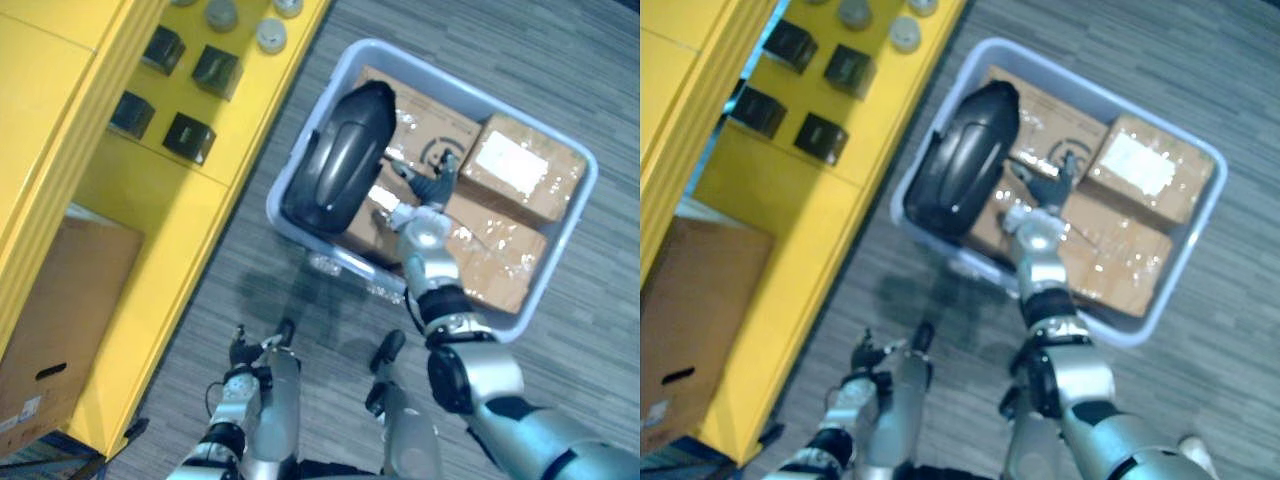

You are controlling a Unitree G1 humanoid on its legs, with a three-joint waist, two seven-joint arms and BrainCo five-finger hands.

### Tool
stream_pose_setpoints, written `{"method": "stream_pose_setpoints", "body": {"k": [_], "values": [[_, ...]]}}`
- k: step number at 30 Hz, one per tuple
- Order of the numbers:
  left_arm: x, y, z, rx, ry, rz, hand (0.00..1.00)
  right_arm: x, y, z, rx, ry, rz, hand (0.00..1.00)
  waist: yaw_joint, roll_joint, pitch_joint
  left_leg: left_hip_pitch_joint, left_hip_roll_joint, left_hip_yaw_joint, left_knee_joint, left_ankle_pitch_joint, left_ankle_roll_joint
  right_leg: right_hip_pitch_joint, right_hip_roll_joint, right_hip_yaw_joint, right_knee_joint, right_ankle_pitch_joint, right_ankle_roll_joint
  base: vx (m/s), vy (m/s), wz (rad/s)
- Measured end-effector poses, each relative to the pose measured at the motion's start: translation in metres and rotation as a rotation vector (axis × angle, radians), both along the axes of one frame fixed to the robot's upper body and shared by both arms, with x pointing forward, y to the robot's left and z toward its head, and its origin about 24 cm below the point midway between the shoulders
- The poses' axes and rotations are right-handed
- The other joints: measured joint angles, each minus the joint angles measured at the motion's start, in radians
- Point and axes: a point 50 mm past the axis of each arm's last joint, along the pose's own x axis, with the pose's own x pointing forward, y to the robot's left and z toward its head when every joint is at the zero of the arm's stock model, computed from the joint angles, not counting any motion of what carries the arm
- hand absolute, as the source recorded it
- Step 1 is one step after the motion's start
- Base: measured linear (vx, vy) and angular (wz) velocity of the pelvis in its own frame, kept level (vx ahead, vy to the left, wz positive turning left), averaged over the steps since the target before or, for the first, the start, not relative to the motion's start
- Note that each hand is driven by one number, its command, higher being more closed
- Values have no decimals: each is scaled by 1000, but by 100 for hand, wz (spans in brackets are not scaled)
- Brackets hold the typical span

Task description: Walk over and take plastic housings, then place them on the shelf

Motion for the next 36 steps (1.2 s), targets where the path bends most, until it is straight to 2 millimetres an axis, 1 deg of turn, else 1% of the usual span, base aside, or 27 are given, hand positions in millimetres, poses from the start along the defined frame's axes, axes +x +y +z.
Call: {"method": "stream_pose_setpoints", "body": {"k": [2,3,5,10,14,17,21,24,27,28,29,31,35,36], "values": [[2,0,1,2,-1,-4,0,1,-5,2,-6,-2,-22,0,3,0,1,-9,-2,-11,4,0,0,0,1,-11,0,0,0,-41,-6,15],[2,0,0,-6,6,3,0,2,-6,3,-13,5,-28,0,10,0,1,-10,-2,-12,4,0,0,0,0,-12,0,0,0,-31,-4,5],[2,-1,0,-17,7,11,0,6,-7,7,-22,13,-26,0,15,0,1,-11,-5,-14,3,0,0,0,0,-15,0,0,0,-14,1,2],[3,-1,0,-22,7,14,0,12,0,19,-8,11,1,0,19,0,1,-20,-5,-19,-5,9,-6,1,2,-30,-14,6,-3,-22,-12,7],[3,-1,0,-21,8,13,0,17,14,24,-52,26,52,0,21,0,1,-16,2,-18,-6,12,-9,10,11,-31,-27,8,-5,0,0,0],[4,-4,1,-9,4,-20,0,18,21,26,-83,39,77,0,25,0,1,-1,4,-16,-30,29,-14,24,14,-34,-45,16,-11,-1,-33,1],[6,-5,2,-21,-2,-16,0,21,28,31,-128,52,113,0,28,0,1,0,19,-19,-40,35,-22,24,28,-38,-48,15,-12,-21,-36,1],[7,-6,3,-9,-8,-40,0,23,31,34,-189,78,130,0,30,0,1,1,23,-23,-48,44,-29,24,32,-43,-48,14,-15,-42,-32,4],[9,-9,4,3,-11,-68,0,26,26,35,-238,104,130,0,31,1,1,4,24,-44,-76,64,-34,26,32,-61,-48,12,-18,-46,-26,16],[10,-10,4,2,-13,-71,0,26,25,36,-249,112,125,0,38,1,1,4,26,-45,-79,68,-36,27,32,-62,-48,12,-19,-63,-17,12],[10,-11,4,4,-10,-80,0,27,22,35,-292,131,120,100,45,1,1,10,26,-46,-96,78,-38,27,34,-64,-48,11,-22,-42,-7,4],[10,-11,4,5,-7,-82,0,27,22,36,-337,143,123,100,46,1,0,13,27,-48,-107,83,-40,27,35,-68,-48,10,-25,-49,-23,8],[11,-13,4,18,-3,-115,0,29,7,35,-421,173,85,100,46,1,0,14,28,-65,-135,103,-42,32,37,-94,-48,7,-31,-38,-7,17],[11,-13,4,20,-2,-120,0,29,5,35,-435,177,82,100,46,1,0,14,29,-66,-138,104,-43,32,37,-96,-48,6,-32,-17,3,16]]}}
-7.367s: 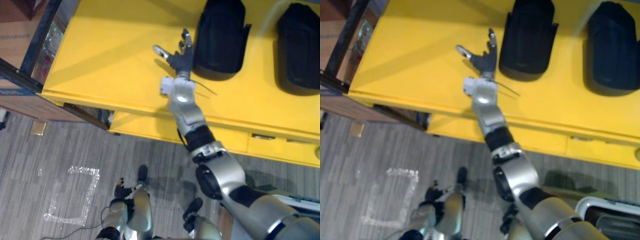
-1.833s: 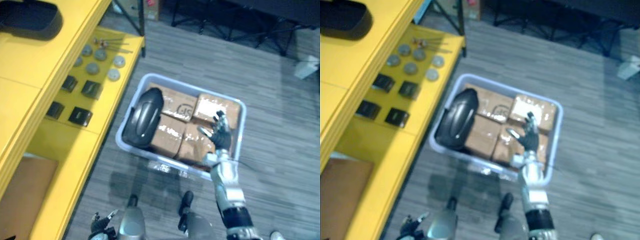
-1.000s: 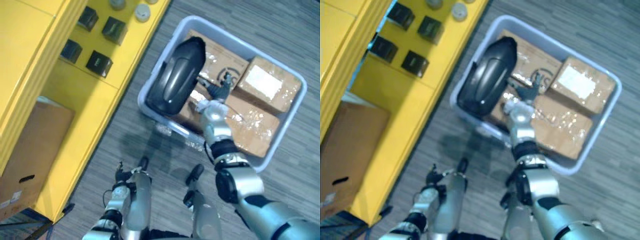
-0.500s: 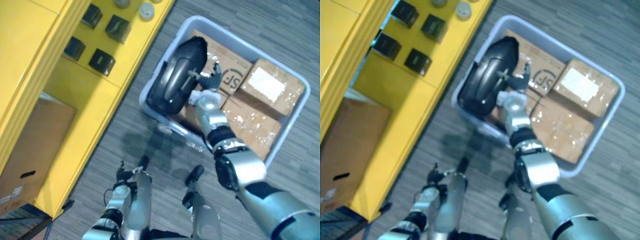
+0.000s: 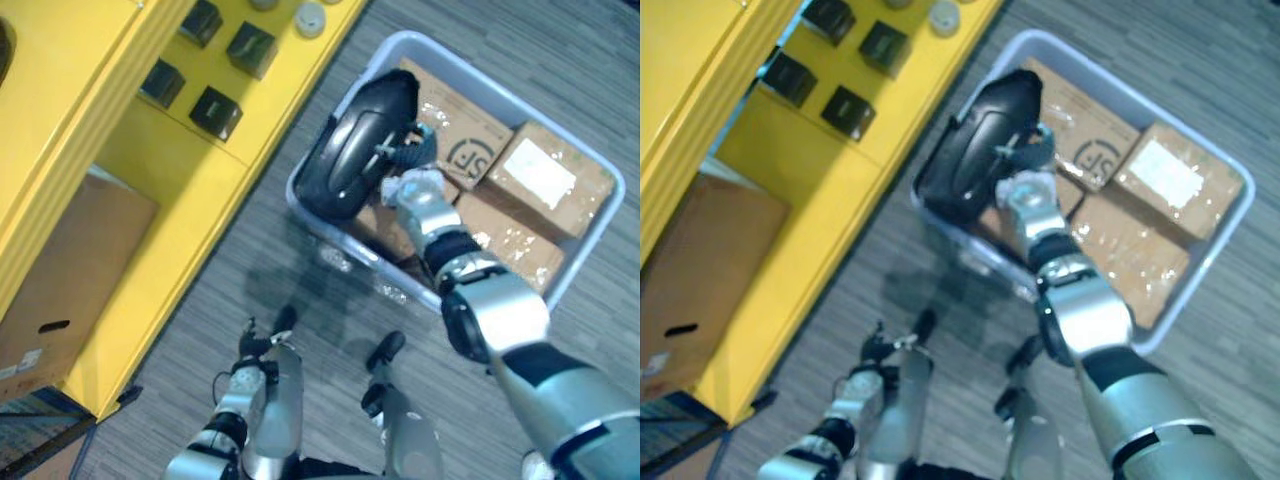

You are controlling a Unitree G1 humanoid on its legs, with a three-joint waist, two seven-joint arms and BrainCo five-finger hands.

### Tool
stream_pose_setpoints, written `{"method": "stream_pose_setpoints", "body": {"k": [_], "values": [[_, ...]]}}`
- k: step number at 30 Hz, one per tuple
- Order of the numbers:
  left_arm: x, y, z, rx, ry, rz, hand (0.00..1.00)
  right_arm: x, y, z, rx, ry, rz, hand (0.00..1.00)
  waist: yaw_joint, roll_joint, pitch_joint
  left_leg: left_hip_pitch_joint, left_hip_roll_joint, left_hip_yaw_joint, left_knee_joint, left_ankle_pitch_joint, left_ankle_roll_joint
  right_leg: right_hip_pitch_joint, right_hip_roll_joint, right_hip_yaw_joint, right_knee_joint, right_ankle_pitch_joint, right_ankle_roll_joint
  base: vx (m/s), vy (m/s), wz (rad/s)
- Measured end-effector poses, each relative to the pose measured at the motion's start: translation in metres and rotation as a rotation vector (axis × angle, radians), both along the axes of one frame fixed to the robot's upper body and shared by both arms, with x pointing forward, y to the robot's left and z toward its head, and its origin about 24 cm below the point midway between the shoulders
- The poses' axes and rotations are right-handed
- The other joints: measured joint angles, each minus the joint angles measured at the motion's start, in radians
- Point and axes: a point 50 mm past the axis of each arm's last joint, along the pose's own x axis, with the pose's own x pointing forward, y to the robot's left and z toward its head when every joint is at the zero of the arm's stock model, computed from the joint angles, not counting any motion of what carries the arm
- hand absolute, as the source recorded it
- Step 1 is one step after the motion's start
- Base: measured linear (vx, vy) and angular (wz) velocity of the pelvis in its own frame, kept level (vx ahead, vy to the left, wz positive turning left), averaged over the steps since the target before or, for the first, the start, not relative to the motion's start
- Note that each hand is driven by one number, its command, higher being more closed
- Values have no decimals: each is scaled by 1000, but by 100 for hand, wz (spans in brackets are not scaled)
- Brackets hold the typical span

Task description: Walk over and take plastic housings, then place them on the shelf

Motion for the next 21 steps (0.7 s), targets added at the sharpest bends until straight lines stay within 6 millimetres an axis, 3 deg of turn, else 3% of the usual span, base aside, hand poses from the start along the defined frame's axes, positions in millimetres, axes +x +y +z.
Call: {"method": "stream_pose_setpoints", "body": {"k": [8,14,21], "values": [[-1,-3,-1,-6,9,-60,0,0,-33,-11,-194,81,-34,100,1,5,-3,6,-6,-1,-30,27,1,0,-8,-13,0,-1,-1,-6,14,5],[-7,-7,-6,-34,35,-95,0,-6,-62,-26,-331,133,-81,100,-1,30,-18,20,-14,0,-60,44,5,1,-20,-14,0,-1,-1,-2,13,2],[-15,-3,-12,-71,59,-99,0,-21,-116,-52,-430,258,-166,100,-13,35,-23,21,-30,-1,-56,44,6,2,-38,-17,19,-4,3,-18,29,4]]}}
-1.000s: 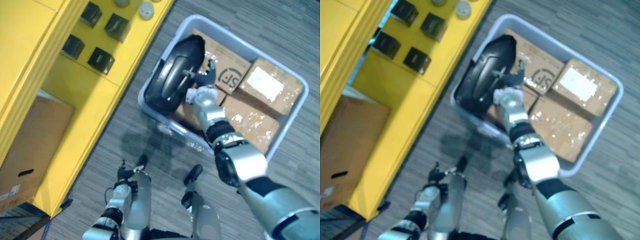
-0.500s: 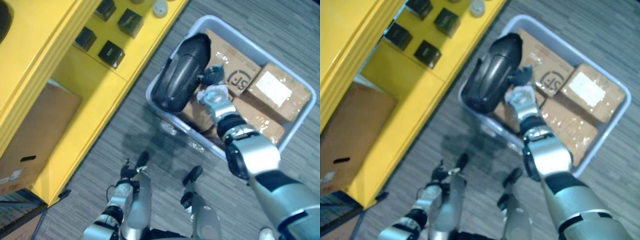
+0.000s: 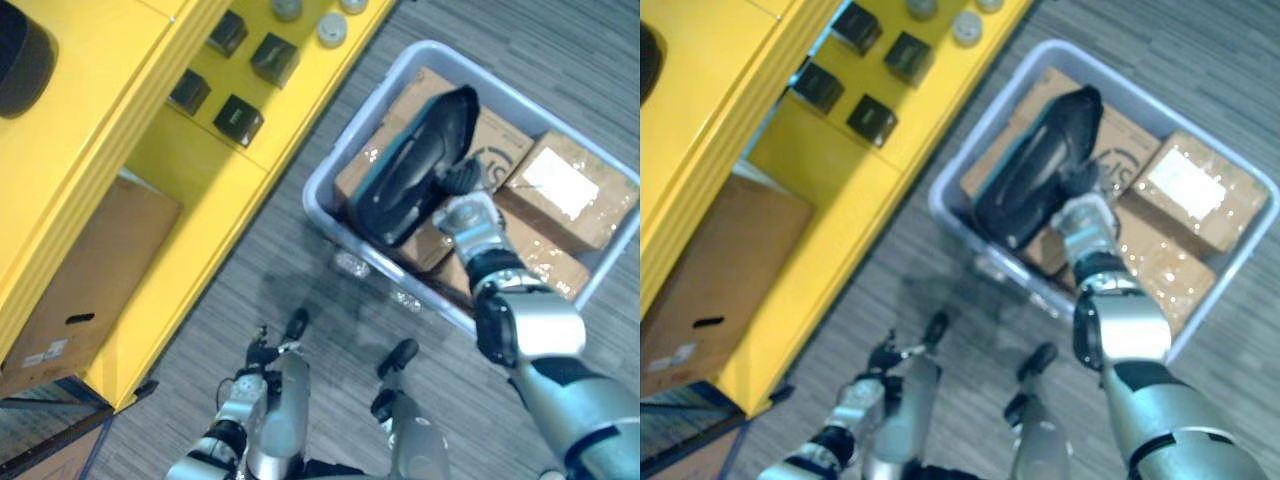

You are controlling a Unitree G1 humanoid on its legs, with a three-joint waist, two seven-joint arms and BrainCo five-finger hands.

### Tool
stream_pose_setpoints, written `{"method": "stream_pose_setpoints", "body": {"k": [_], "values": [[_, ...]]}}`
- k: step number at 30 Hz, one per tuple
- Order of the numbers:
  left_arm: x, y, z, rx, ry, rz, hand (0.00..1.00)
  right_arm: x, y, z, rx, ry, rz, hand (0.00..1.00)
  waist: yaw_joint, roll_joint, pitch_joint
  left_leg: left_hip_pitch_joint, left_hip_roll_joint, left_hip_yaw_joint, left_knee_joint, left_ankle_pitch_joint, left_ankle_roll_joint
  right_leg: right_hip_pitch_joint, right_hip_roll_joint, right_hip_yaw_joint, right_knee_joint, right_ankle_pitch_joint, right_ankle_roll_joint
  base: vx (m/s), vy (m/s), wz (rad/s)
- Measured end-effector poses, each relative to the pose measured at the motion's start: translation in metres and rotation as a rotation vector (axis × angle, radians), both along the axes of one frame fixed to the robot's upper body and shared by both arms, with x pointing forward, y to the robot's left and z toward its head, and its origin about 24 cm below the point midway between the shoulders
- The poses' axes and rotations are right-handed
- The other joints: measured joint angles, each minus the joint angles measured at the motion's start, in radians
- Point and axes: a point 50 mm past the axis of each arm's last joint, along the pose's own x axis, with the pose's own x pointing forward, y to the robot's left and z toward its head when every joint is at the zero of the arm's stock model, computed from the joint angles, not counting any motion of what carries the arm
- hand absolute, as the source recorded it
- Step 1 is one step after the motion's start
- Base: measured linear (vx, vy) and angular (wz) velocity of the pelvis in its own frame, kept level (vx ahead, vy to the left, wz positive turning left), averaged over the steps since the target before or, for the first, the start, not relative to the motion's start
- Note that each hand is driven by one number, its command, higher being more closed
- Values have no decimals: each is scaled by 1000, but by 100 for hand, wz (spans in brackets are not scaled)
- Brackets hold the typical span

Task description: Walk over and take plastic housings, then place them on the shelf

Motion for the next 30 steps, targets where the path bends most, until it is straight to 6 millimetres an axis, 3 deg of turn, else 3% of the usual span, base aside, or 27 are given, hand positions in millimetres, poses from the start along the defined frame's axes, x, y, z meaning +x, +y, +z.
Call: {"method": "stream_pose_setpoints", "body": {"k": [2,5,15,20,23,30], "values": [[-4,4,-2,4,8,-1,0,-5,-19,2,-66,20,-29,100,-20,-1,0,-3,-9,1,6,-7,11,-1,-11,-1,11,0,2,-54,63,7],[-4,7,-2,0,9,-2,0,-7,-25,4,-141,29,-26,100,-20,-1,-1,-9,-15,5,25,-12,17,-10,-20,4,34,-6,10,-45,44,-1],[3,9,10,-16,-89,72,0,-6,-11,12,-338,-43,38,100,-51,-9,1,-38,-17,35,70,-30,27,-45,-29,34,53,-1,16,-25,15,-8],[26,9,54,-35,-333,177,0,-10,-9,15,-380,-132,14,100,-72,-9,1,-39,-20,39,71,-31,28,-49,-37,38,57,1,18,-6,3,-1],[43,10,95,34,-533,212,0,-12,-10,17,-426,-174,-17,100,-72,-9,1,-41,-23,52,78,-34,34,-57,-41,53,61,2,21,-32,12,-8],[61,1,140,153,-737,192,0,-14,-11,27,-469,-258,-82,100,-82,-9,1,-79,-39,54,100,-36,38,-90,-56,57,71,6,24,-19,11,0]]}}
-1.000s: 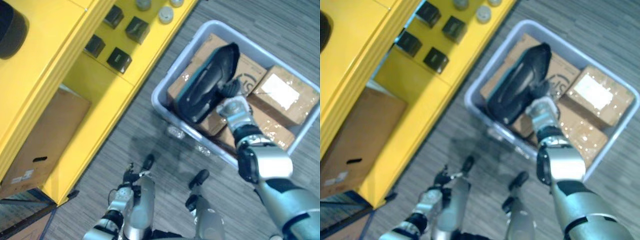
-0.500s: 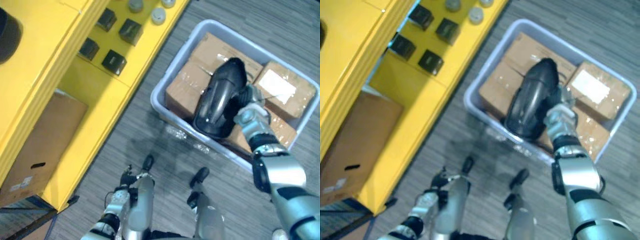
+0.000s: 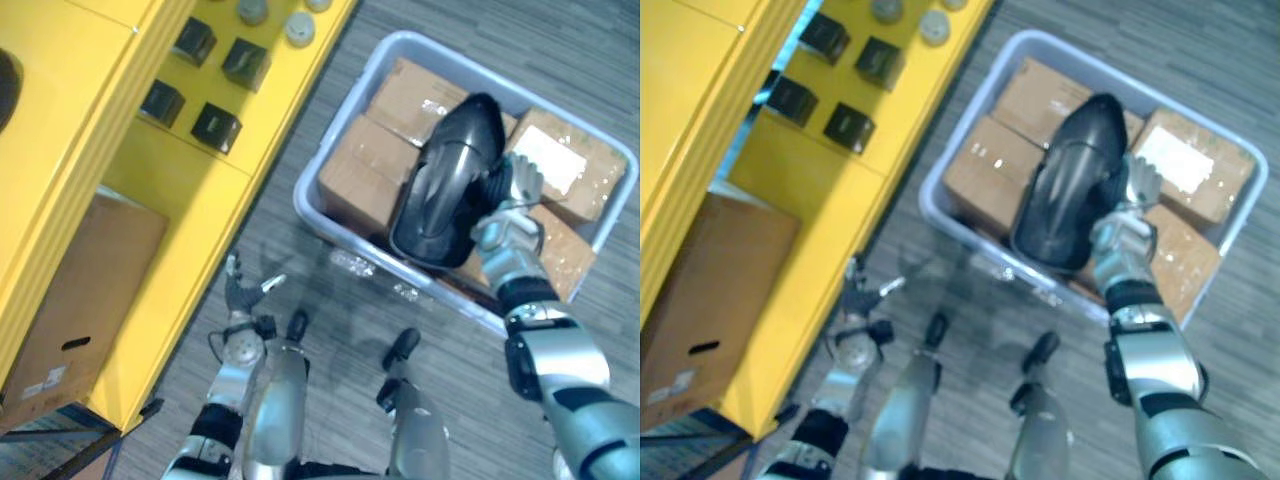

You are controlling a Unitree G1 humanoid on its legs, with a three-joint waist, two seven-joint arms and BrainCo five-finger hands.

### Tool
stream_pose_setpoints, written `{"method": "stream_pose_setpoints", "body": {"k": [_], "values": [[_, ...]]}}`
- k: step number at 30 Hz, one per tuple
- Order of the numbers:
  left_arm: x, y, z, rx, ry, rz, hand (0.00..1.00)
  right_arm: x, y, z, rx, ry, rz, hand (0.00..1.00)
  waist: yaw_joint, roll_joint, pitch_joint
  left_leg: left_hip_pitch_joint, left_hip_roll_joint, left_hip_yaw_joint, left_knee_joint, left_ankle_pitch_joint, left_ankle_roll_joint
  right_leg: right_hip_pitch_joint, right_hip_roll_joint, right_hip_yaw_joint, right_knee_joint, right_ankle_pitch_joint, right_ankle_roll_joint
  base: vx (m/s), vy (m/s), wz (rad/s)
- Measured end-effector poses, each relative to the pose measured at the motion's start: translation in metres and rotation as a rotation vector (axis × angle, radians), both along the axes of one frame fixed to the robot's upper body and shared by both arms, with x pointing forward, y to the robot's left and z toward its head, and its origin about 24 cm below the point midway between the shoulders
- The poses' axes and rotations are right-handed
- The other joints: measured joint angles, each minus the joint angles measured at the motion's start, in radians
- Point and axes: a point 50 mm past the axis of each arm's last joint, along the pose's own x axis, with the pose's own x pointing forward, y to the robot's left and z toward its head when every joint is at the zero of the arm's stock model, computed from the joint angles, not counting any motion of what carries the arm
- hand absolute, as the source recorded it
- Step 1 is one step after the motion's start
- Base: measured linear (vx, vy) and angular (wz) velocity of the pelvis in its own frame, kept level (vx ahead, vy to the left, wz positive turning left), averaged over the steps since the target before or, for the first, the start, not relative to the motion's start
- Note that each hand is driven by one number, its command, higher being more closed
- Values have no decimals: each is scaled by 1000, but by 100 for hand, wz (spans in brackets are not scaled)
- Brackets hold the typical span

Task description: Walk over and take plastic housings, then place them on the shelf

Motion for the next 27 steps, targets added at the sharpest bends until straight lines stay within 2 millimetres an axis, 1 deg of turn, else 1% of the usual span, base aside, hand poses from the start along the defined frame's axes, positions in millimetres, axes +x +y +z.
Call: {"method": "stream_pose_setpoints", "body": {"k": [1,3,5,8,12,13,15,16,17,18,19,20,23,27], "values": [[1,-1,4,9,-17,4,0,0,0,1,-2,-8,-5,100,-2,0,0,-1,-2,0,2,0,0,0,-2,0,0,1,1,0,0,0],[6,-3,20,48,-81,12,0,-1,-2,2,-4,-36,-25,100,-8,0,0,-6,-11,0,3,0,0,-2,-8,0,0,2,3,-27,24,5],[12,-7,42,100,-168,24,0,0,-1,10,-7,-73,-42,100,-17,0,0,-31,-14,2,15,0,3,-23,-15,0,1,10,2,-48,20,1],[21,-12,63,130,-236,23,0,2,-1,19,3,-103,-60,100,-19,3,2,-51,-23,3,38,-4,9,-33,-18,2,1,17,3,-61,28,0],[24,-17,89,126,-344,35,0,1,-18,31,55,-126,-169,100,-22,9,2,-68,-28,5,47,-7,13,-46,-22,4,1,24,1,-68,21,0],[24,-18,92,124,-352,33,0,1,-21,34,52,-130,-177,100,-21,15,5,-73,-29,4,50,-7,13,-49,-22,4,1,25,0,-71,7,1],[26,-24,98,115,-372,21,0,1,-28,48,63,-151,-203,100,-23,38,16,-93,-29,4,61,-6,14,-66,-21,6,1,32,-4,-73,6,-2],[26,-26,98,111,-374,16,0,1,-30,50,64,-152,-209,100,-24,44,20,-98,-29,3,64,-6,14,-67,-20,4,1,32,-4,-67,2,-1],[26,-30,99,98,-377,6,0,1,-33,53,78,-151,-223,100,-23,57,26,-101,-29,2,67,-6,14,-69,-19,4,1,33,-4,-55,-3,2],[25,-33,99,94,-376,-1,0,1,-35,53,85,-149,-228,100,-23,60,28,-101,-29,2,67,-6,14,-70,-19,4,1,33,-4,-51,-6,-1],[25,-39,99,95,-377,-24,0,1,-36,54,92,-145,-235,100,-21,70,33,-101,-27,2,66,-6,14,-70,-17,4,0,33,-4,-43,-8,-2],[24,-43,99,94,-380,-40,0,0,-37,55,95,-148,-239,100,-20,74,34,-103,-27,2,64,-6,14,-73,-17,4,-1,33,-4,-33,-7,-3],[23,-56,102,84,-393,-82,0,0,-39,61,121,-182,-254,100,-18,77,34,-120,-27,-1,57,-2,15,-87,-15,0,-10,37,-5,-31,-10,3],[23,-63,108,80,-412,-107,0,-1,-39,67,111,-217,-270,100,-16,77,34,-125,-30,0,57,-2,15,-87,-16,-1,-19,39,-2,0,0,0]]}}
